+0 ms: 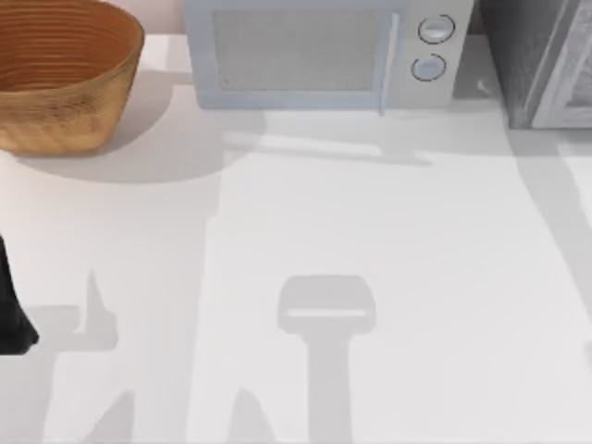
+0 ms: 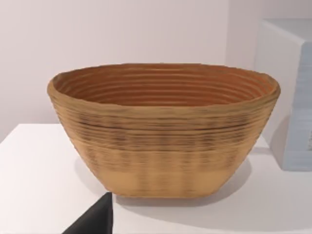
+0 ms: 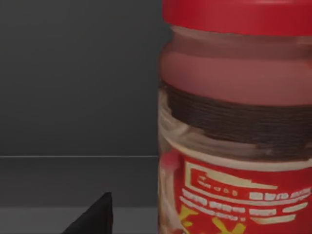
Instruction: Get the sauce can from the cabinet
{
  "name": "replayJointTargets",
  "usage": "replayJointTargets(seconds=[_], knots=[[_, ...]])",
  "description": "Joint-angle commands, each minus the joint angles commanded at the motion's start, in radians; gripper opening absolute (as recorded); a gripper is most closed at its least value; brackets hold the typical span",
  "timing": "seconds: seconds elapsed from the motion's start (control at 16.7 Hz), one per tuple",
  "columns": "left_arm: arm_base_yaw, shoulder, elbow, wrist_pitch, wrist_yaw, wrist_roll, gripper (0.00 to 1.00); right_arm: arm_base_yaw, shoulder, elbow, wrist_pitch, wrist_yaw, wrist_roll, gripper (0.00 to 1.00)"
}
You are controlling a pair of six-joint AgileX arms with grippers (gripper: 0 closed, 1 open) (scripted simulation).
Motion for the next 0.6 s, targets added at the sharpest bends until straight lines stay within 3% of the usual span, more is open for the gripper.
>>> replayJointTargets(seconds=[0.3,0.6], knots=[[0.000,0.000,0.000,0.000,0.000,0.000,1.00,0.002,0.013,0.011,-0.001,0.001,0.000,1.00],[0.000,0.000,0.000,0.000,0.000,0.000,1.00,-0.015,0.156,0.157,-0.001,-0.013,0.000,1.00]])
